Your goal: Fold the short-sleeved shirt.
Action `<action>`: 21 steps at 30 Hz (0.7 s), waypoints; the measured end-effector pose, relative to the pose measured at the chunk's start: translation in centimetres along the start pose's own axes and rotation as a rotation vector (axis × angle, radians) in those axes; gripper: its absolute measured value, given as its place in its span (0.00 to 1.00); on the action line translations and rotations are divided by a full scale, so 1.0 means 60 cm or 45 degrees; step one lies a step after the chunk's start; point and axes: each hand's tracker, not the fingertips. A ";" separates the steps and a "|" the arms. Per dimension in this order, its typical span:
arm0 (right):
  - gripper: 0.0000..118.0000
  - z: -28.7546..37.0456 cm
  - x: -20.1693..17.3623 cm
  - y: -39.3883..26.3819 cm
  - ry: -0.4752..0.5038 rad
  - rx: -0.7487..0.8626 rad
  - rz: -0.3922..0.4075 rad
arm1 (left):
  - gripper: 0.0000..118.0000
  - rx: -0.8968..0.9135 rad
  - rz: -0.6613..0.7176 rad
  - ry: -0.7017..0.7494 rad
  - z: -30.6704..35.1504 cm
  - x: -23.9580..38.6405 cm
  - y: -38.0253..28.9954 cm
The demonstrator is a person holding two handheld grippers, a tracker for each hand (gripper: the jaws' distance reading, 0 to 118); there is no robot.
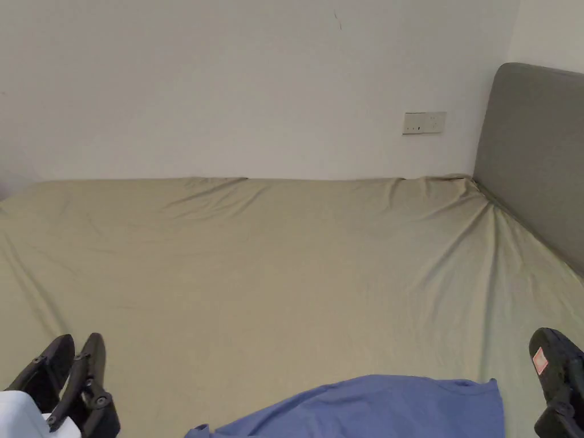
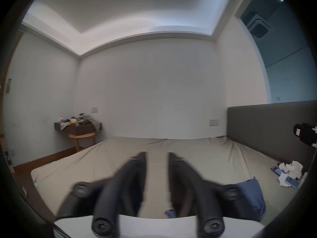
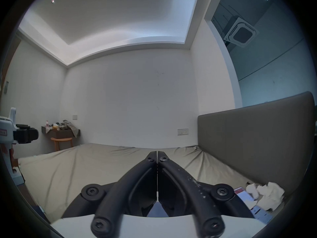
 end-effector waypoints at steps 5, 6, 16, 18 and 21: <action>0.01 -0.011 -0.021 -0.005 0.043 -0.031 0.001 | 0.00 -0.116 0.004 -0.013 0.008 -0.022 -0.030; 0.01 -0.014 -0.022 -0.005 0.050 -0.035 0.001 | 0.00 -0.128 -0.014 -0.009 0.001 -0.019 -0.037; 0.01 -0.039 0.007 -0.021 0.002 -0.143 0.028 | 0.78 -1.236 0.222 -0.409 -0.280 0.073 -0.249; 0.01 -0.043 0.019 -0.036 -0.020 -0.199 0.029 | 0.70 -1.389 0.146 -0.354 -0.297 0.090 -0.315; 0.01 -0.059 0.035 -0.067 -0.061 -0.322 0.044 | 0.56 -1.475 -0.012 -0.300 -0.295 0.115 -0.379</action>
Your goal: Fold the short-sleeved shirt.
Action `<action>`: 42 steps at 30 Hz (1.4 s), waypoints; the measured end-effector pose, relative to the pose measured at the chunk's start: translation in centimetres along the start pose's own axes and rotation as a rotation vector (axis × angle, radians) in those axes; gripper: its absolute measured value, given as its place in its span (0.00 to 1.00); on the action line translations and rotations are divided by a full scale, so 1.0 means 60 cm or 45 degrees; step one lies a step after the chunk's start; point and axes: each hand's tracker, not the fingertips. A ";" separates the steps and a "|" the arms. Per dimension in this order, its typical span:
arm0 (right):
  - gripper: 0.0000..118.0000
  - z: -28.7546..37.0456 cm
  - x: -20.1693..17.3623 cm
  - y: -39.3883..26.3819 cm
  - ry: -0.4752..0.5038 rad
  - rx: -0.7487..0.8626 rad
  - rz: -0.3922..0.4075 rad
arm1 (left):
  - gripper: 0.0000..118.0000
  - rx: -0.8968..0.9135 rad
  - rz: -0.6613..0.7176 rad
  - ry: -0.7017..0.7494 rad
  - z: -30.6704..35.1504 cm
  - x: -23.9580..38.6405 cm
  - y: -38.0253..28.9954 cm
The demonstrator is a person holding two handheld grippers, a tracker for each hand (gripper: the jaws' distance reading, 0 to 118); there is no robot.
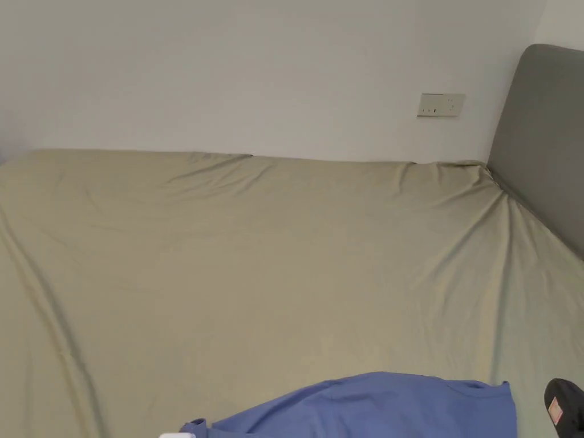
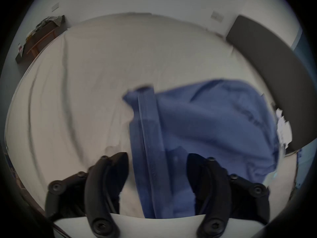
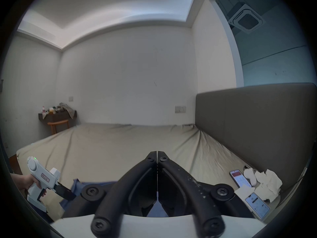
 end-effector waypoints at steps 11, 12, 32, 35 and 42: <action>1.00 -0.181 0.115 -0.181 -0.056 -0.997 -0.031 | 0.00 0.136 0.057 -0.129 0.075 -0.010 -0.032; 1.00 -0.195 0.119 -0.204 -0.061 -1.058 0.009 | 0.00 0.135 0.057 -0.141 0.083 -0.011 -0.038; 0.07 0.005 0.026 -0.132 0.155 -0.066 -0.624 | 0.00 1.016 0.348 -0.317 0.343 -0.036 -0.141; 0.07 0.044 -0.010 -0.026 0.211 0.152 -0.593 | 0.00 1.316 0.290 -0.312 0.446 -0.030 -0.135; 0.07 0.060 -0.052 0.190 0.249 0.492 -0.343 | 0.00 1.699 0.193 -0.276 0.589 -0.041 -0.045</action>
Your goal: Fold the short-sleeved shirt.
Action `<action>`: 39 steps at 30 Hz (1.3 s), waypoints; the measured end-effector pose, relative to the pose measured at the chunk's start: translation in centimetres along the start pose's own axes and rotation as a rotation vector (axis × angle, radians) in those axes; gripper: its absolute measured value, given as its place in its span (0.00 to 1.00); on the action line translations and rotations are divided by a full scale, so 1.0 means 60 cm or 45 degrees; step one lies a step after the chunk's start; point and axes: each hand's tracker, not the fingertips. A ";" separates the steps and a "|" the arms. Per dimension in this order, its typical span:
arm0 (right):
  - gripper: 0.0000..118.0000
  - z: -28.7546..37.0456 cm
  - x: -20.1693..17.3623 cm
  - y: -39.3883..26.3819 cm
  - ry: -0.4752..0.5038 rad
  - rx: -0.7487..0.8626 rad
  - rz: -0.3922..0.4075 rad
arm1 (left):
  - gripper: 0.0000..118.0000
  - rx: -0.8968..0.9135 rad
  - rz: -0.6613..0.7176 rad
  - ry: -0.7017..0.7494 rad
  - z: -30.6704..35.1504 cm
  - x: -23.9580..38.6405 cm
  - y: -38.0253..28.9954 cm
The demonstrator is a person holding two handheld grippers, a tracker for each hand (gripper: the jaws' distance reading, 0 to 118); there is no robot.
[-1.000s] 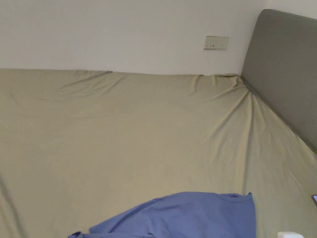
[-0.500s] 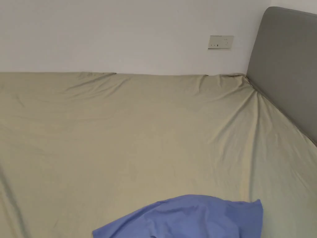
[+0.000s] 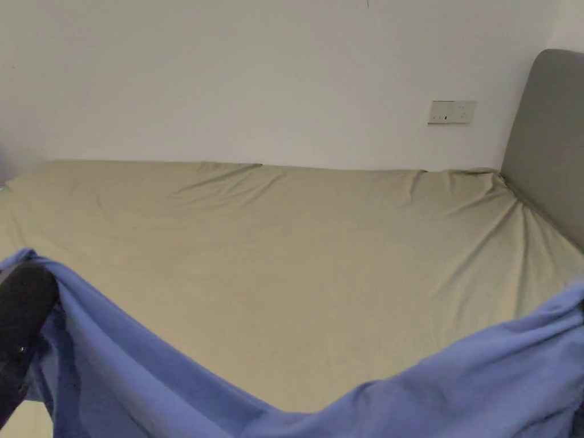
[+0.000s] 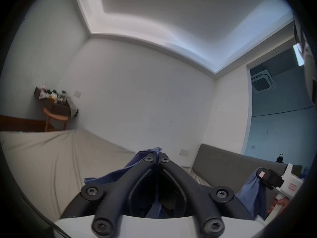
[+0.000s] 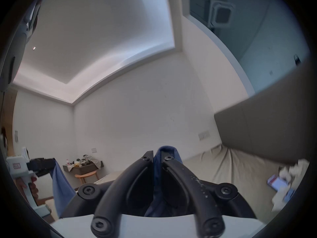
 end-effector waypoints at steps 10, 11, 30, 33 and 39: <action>0.07 -0.267 0.034 0.060 -0.001 0.051 0.144 | 0.00 -0.039 0.106 -0.122 -0.329 -0.046 0.054; 0.07 -0.289 0.039 0.068 -0.015 0.075 0.185 | 0.00 -0.023 0.086 -0.125 -0.358 -0.045 0.062; 0.07 -0.222 0.101 -0.232 -0.119 -0.509 0.157 | 0.00 -0.610 0.068 0.093 -0.317 -0.160 -0.228; 0.07 -0.139 0.104 -0.282 -0.172 -0.699 0.116 | 0.00 -0.801 0.085 0.198 -0.234 -0.188 -0.284; 0.07 0.020 0.097 -0.332 -0.295 -1.067 0.059 | 0.00 -1.148 0.108 0.356 -0.080 -0.226 -0.358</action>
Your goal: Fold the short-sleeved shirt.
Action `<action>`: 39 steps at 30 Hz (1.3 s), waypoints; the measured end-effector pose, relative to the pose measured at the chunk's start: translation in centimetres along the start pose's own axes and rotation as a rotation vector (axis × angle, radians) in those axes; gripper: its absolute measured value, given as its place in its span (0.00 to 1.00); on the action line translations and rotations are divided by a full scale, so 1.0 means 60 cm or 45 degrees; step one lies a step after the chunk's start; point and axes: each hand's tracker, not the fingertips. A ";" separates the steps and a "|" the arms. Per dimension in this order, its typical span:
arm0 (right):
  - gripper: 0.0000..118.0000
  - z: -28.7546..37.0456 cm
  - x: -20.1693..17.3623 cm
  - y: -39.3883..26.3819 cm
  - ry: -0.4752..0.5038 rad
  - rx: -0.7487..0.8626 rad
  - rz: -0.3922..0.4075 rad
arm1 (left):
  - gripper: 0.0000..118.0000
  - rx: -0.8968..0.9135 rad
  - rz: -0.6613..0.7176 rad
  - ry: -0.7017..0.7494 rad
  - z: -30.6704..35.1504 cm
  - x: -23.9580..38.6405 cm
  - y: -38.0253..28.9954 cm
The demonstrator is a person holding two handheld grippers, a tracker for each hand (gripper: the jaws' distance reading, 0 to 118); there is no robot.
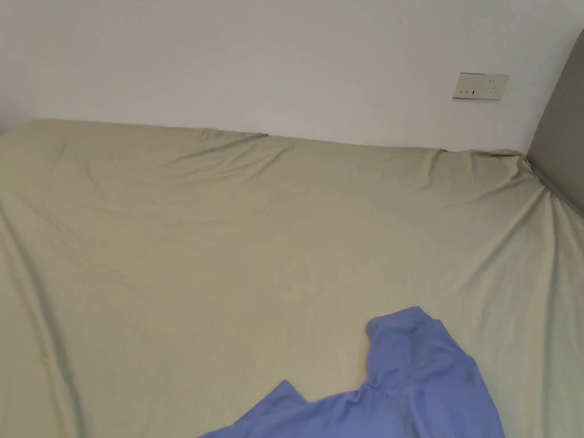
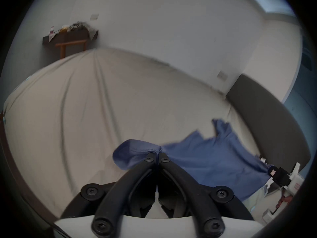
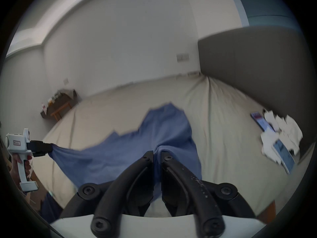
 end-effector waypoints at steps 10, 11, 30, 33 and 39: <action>0.07 -0.075 0.021 -0.106 -0.101 -0.351 0.106 | 0.00 -0.207 -0.103 0.202 -0.034 -0.019 -0.083; 0.12 -0.068 0.017 -0.095 -0.105 -0.330 0.133 | 0.00 -0.195 -0.109 0.203 -0.024 -0.014 -0.078; 0.01 0.223 -0.064 0.140 -0.078 0.999 0.183 | 0.18 1.085 -0.432 0.160 0.334 0.157 -0.009; 0.00 0.218 -0.065 0.148 -0.003 0.966 0.181 | 0.00 1.093 -0.467 0.165 0.340 0.157 0.002; 0.01 0.199 -0.068 0.155 0.008 0.899 0.188 | 0.03 0.781 -0.246 0.100 0.272 0.112 0.114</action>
